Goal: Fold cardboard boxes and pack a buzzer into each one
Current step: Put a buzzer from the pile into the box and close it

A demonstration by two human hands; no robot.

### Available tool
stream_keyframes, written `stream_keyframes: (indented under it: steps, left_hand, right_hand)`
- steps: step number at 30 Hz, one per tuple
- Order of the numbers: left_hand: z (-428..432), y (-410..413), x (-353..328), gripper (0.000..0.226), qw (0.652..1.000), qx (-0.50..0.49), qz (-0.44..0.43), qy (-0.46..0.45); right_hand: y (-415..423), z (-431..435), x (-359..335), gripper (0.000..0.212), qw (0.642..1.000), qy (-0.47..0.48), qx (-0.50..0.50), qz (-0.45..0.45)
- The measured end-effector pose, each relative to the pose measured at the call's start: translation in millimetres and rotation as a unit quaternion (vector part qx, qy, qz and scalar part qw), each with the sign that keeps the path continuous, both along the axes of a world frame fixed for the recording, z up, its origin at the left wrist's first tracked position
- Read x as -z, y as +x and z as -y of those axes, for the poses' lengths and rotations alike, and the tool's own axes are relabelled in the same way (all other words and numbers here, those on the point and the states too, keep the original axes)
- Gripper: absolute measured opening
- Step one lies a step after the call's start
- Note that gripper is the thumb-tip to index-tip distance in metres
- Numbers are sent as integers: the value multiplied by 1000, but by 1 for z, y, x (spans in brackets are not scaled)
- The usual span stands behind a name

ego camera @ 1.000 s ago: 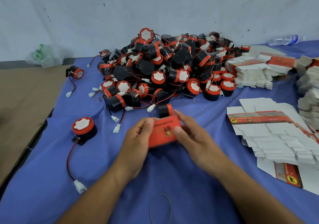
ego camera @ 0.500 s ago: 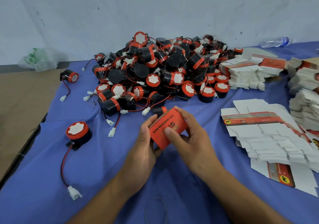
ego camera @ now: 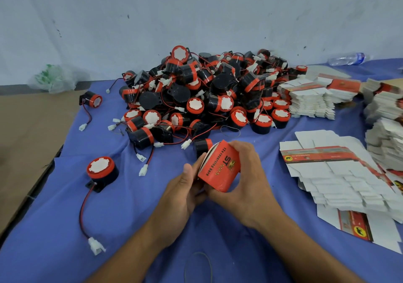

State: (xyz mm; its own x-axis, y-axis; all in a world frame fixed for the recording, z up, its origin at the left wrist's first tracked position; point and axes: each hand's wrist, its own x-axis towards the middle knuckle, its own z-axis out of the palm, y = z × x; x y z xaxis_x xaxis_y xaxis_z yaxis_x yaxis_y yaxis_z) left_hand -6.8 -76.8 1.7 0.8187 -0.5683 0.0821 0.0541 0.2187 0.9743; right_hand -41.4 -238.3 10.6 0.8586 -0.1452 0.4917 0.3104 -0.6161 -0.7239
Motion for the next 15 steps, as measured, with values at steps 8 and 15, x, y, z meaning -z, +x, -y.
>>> stream_keyframes:
  steps: [8, 15]
  left_hand:
    - [-1, 5, 2, 42, 994, -68, 75, 25]
    - [1, -3, -4, 42, 948, -116, 259, 147]
  right_hand:
    - [-4, -3, 7, 94, 998, -14, -62, -29]
    - [-3, -5, 3, 36, 970, 200, -105, -94]
